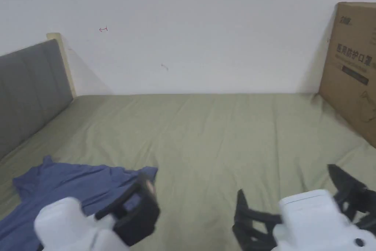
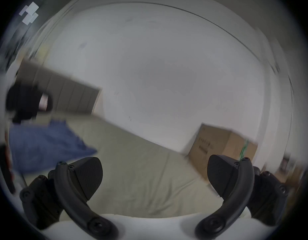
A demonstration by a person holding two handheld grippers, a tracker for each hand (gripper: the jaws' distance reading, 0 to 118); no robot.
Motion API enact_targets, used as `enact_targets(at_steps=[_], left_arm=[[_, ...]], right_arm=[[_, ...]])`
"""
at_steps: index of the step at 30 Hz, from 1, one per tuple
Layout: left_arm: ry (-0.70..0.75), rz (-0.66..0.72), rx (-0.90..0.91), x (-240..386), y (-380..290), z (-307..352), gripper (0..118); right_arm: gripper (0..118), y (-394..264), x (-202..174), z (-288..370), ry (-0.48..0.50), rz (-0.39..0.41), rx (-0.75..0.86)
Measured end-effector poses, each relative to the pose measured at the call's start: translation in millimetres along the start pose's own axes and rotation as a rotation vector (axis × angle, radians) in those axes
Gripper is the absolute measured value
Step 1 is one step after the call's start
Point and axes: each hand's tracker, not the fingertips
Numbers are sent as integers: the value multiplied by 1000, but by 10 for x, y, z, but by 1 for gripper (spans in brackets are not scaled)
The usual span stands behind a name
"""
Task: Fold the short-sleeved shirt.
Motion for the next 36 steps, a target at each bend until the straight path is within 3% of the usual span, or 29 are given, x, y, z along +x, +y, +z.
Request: enact_targets(at_steps=[3, 5, 6, 7, 9, 12, 15, 19, 23, 25, 26, 27, 28, 29, 30, 32, 34, 36], left_arm=[[-61, -299, 31, 270, -23, 61, 118], [-47, -365, -19, 377, -126, 58, 118], [-60, -340, -40, 388, -186, 53, 118], [-89, -294, -66, 321, -238, 44, 118], [-94, -247, -143, 288, -266, 18, 118], [-61, -308, -119, 246, -249, 20, 118], [-43, -315, -65, 230, -193, 48, 118], [-81, -162, -67, 117, -99, 53, 118], [-53, -181, -66, 102, -93, 69, 118], [-57, -208, -98, 101, -86, 70, 116], [-58, -222, -132, 101, -88, 63, 109], [-57, -224, -132, 110, -96, 66, 79], [-61, -227, -130, 109, -106, 77, 43], [-58, -233, -115, 112, -123, 88, 11], [-35, -232, -105, 127, -124, 81, 1], [-55, -200, -118, 102, -102, 79, 0], [-107, -171, -199, 88, -74, 39, 0], [-49, -206, -187, 135, -92, 20, 0]], right_arm=[[118, -82, 300, -57, -27, -355, -37], [118, -217, 441, -84, -59, -564, -98], [118, -290, 486, -89, -88, -605, -124], [118, -360, 499, -85, -85, -610, -120], [118, -400, 497, -87, -92, -534, -155], [118, -344, 446, -84, -95, -400, -125], [118, -266, 440, -78, -104, -381, -96], [118, -235, 413, -67, -104, -344, -99], [118, -232, 387, -73, -97, -313, -112], [106, -238, 381, -75, -84, -317, -124], [90, -235, 374, -70, -70, -321, -123], [53, -227, 361, -69, -70, -320, -123], [30, -215, 347, -76, -72, -316, -128], [16, -211, 333, -87, -79, -306, -137], [12, -218, 320, -88, -82, -301, -137], [0, -229, 320, -70, -80, -303, -130], [0, -222, 332, -72, -75, -320, -132], [0, -226, 345, -76, -65, -331, -132]])
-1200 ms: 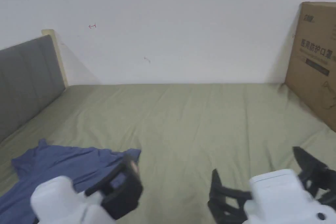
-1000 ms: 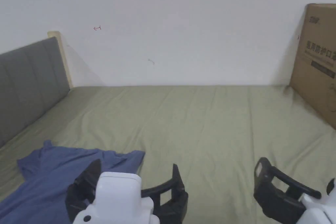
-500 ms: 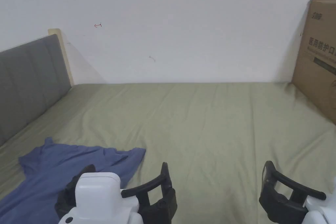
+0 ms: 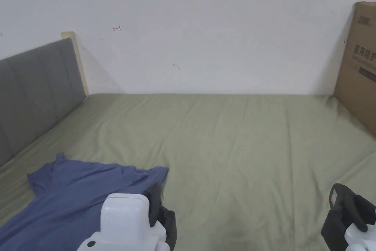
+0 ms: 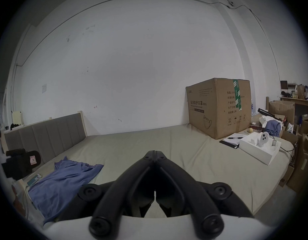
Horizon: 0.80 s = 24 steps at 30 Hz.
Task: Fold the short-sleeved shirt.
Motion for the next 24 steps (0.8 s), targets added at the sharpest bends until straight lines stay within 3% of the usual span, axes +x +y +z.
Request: enact_targets(at_steps=[5, 10, 14, 18, 21, 24], left_arm=[[-15, 43, -13, -47, 26, -27, 0], [53, 16, -4, -214, 101, 21, 0], [170, 54, 21, -613, 231, 179, 0], [375, 14, 44, -1079, 345, 476, 0], [454, 57, 64, -1393, 377, 733, 0], [544, 74, 38, -1576, 313, 853, 0]], right_arm=[[0, 0, -51, -39, -5, 23, -18], [0, 90, -318, -150, 92, 41, -14], [0, 126, -806, -248, 264, 51, -41], [0, 122, -1420, -283, 504, 30, -93], [0, 83, -1857, -210, 658, 45, -131], [0, 18, -2145, -124, 725, 87, -157]])
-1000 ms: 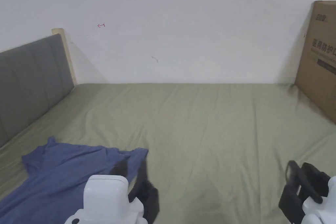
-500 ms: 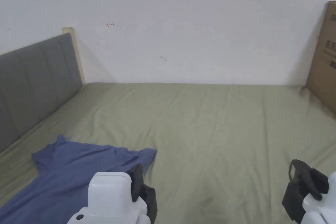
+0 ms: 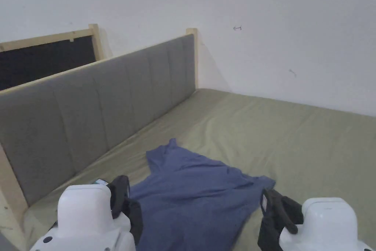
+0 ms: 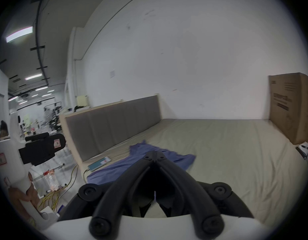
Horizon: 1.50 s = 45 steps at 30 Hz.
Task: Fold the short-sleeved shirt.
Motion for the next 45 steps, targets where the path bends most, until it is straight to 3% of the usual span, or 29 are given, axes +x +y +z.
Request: enact_targets(at_steps=[5, 11, 12, 15, 16, 18, 22, 28, 29, 32, 34, 35, 37, 39, 45], left_arm=[[-22, 8, -102, -62, -238, -296, 0], [-151, 43, -333, 159, -655, -1094, 0], [-151, 36, -381, 199, -698, -1287, 15], [-214, 66, -457, 362, -816, -1855, 103], [-237, 66, -491, 406, -850, -2043, 114], [-238, 69, -543, 501, -916, -2385, 117], [-254, -10, -671, 737, -1188, -2982, 117], [-114, 23, -965, 867, -1786, -3477, 114], [-126, -31, -907, 917, -1810, -3456, 112], [-108, -74, -886, 1039, -1679, -3356, 87], [-107, -80, -883, 1055, -1654, -3358, 84], [-110, -98, -885, 1027, -1624, -3378, 75], [-107, -113, -877, 1043, -1594, -3363, 49], [-60, -133, -869, 1005, -1604, -3393, 1], [-76, -44, -909, 943, -1468, -3367, 1]], right_arm=[[0, -116, -67, -39, 13, 21, -47], [0, -241, 205, -121, -50, -44, -118], [0, -264, 265, -131, -64, -60, -130], [0, -326, 409, -128, -92, -79, -146], [0, -356, 464, -135, -107, -77, -154], [0, -388, 555, -155, -131, -73, -167], [0, -497, 740, -215, -162, -98, -203], [0, -700, 955, -303, -199, -115, -281], [0, -725, 998, -320, -206, -131, -297], [0, -793, 1100, -354, -213, -169, -316], [0, -827, 1152, -368, -220, -189, -324], [0, -842, 1175, -364, -220, -197, -327], [0, -867, 1183, -342, -223, -203, -333], [0, -886, 1206, -335, -235, -207, -346], [0, -869, 1272, -237, -253, -240, -344]])
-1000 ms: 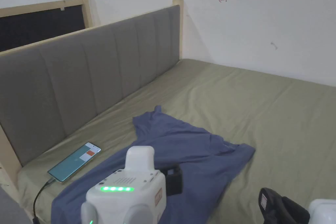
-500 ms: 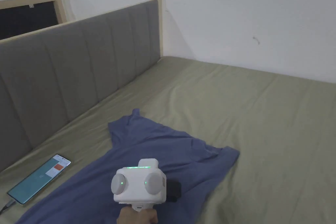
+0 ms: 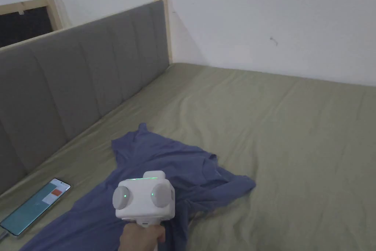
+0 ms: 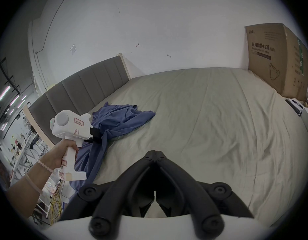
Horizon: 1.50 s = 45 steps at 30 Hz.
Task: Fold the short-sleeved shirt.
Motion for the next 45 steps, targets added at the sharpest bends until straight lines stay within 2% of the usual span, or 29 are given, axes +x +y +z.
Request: enact_targets(at_steps=[3, 5, 10, 12, 14, 19, 23, 25, 28, 32, 34, 36, 38, 40, 41, 42, 43, 44, 45], left_arm=[[-62, 73, 19, -63, 14, 183, 1], [-67, 65, 17, -39, 28, 341, 1], [-216, 108, 105, 98, 225, 909, 1], [-244, 48, 163, 301, 306, 1203, 1], [-340, 19, 195, 560, 367, 1479, 1], [-523, -147, 279, 1564, 339, 2109, 1], [-765, -264, 256, 2428, -13, 2399, 1], [-837, -344, 204, 2842, -332, 2424, 1], [-862, -496, 96, 3329, -961, 2259, 1], [-850, -522, -163, 3640, -1805, 1611, 1], [-750, -559, -245, 3657, -2141, 1301, 1], [-662, -646, -241, 3635, -2389, 1098, 1], [-603, -664, -223, 3605, -2505, 967, 3], [-679, -569, -231, 3535, -2469, 928, 18], [-711, -524, -255, 3517, -2407, 957, 31], [-730, -488, -278, 3489, -2341, 998, 59], [-773, -474, -296, 3487, -2292, 1032, 82], [-793, -475, -299, 3480, -2241, 1091, 102], [-796, -483, -288, 3455, -2187, 1168, 113]], right_arm=[[0, 31, 58, 66, -10, -6, 17], [0, 55, 107, 109, -19, -19, 29], [0, 125, 244, 307, -37, -62, 75], [0, 166, 302, 426, -50, -78, 104], [0, 199, 382, 554, -61, -97, 136], [0, 286, 628, 933, -121, -130, 215], [0, 351, 893, 1327, -209, -152, 292], [0, 347, 1037, 1539, -269, -168, 333], [0, 312, 1276, 1799, -342, -218, 375], [0, 201, 1554, 2020, -413, -292, 408], [0, 135, 1658, 2056, -429, -313, 396], [0, 70, 1735, 2037, -440, -324, 378], [0, 32, 1794, 1990, -445, -338, 354], [0, 8, 1820, 1930, -436, -357, 338], [0, 2, 1827, 1910, -424, -366, 336], [0, 4, 1821, 1890, -411, -370, 334], [0, 13, 1809, 1867, -406, -372, 330], [0, 24, 1794, 1845, -403, -371, 326], [0, 31, 1774, 1825, -398, -367, 323]])
